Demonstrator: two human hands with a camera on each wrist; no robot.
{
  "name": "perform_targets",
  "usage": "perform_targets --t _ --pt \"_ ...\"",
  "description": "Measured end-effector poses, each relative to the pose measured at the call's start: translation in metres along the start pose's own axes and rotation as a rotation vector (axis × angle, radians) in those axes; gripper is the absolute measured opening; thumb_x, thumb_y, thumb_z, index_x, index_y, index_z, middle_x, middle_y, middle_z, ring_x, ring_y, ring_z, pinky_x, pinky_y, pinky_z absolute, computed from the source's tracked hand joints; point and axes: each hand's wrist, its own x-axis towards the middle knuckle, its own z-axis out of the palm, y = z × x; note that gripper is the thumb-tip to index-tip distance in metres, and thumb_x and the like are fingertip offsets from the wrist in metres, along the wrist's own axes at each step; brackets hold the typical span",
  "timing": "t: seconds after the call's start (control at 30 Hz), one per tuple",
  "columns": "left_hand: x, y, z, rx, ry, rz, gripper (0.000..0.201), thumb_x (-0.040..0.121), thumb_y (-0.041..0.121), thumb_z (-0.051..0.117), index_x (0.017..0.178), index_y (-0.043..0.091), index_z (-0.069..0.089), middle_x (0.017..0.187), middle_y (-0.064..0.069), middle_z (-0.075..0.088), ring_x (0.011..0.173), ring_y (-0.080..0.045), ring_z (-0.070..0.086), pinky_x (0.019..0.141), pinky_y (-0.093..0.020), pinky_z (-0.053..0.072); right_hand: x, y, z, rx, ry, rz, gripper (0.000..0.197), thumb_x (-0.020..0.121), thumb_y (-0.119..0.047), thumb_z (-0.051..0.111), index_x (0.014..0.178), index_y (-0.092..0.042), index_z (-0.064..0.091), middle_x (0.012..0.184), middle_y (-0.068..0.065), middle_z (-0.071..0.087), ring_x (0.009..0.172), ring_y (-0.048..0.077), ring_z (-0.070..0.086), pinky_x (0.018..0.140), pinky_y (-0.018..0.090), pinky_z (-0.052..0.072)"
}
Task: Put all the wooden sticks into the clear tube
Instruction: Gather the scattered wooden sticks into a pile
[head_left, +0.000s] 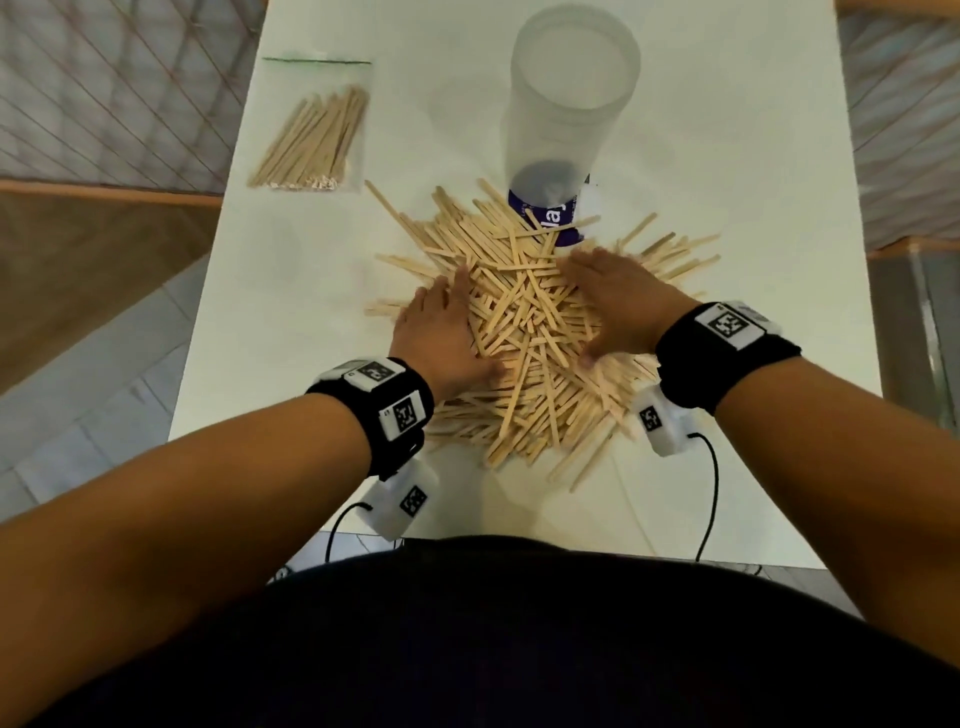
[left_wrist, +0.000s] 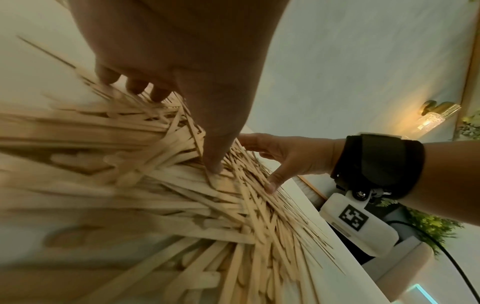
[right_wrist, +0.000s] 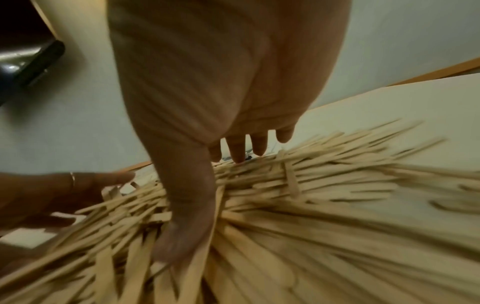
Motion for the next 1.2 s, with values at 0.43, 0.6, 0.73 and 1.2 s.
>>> perform_targets --t 0.43,0.6,0.73,1.2 --pt "0.012 0.001 -0.009 0.021 0.218 -0.158 0.074 0.094 0.034 0.051 0.152 0.013 0.010 0.110 -0.014 0.061 0.100 -0.033 0.057 0.078 -0.037 0.041 0.019 0.020 0.001 0.062 0.228 -0.099 0.044 0.083 -0.016 0.060 0.128 -0.013 0.058 0.116 0.013 0.056 0.108 0.032 0.050 0.095 0.040 0.042" --pt "0.008 0.005 -0.023 -0.061 0.163 -0.182 0.055 0.098 0.032 0.045 0.149 0.016 0.029 0.124 -0.016 0.054 0.114 -0.035 0.052 0.091 -0.039 0.042 0.017 0.026 0.000 0.119 0.279 -0.144 0.024 0.093 -0.021 0.051 0.104 -0.007 0.067 0.093 0.011 0.055 0.092 0.031 0.053 0.081 0.039 0.043" --pt "0.004 0.012 -0.032 -0.100 0.151 -0.124 0.026 0.097 0.015 0.043 0.116 0.007 0.059 0.108 -0.016 0.050 0.095 -0.036 0.055 0.073 -0.032 0.039 0.016 0.029 0.000 0.159 0.223 -0.128 0.014 0.093 -0.010 0.049 0.094 -0.003 0.061 0.094 0.012 0.047 0.087 0.029 0.048 0.077 0.039 0.040" --pt "-0.022 0.019 -0.068 -0.043 0.124 -0.128 0.036 0.103 0.029 0.033 0.123 0.005 0.050 0.113 -0.017 0.058 0.098 -0.034 0.054 0.076 -0.033 0.037 -0.009 0.000 -0.033 0.764 0.369 -0.126 0.018 0.098 -0.008 0.035 0.102 -0.016 0.050 0.079 -0.010 0.048 0.069 0.009 0.043 0.061 0.023 0.035"
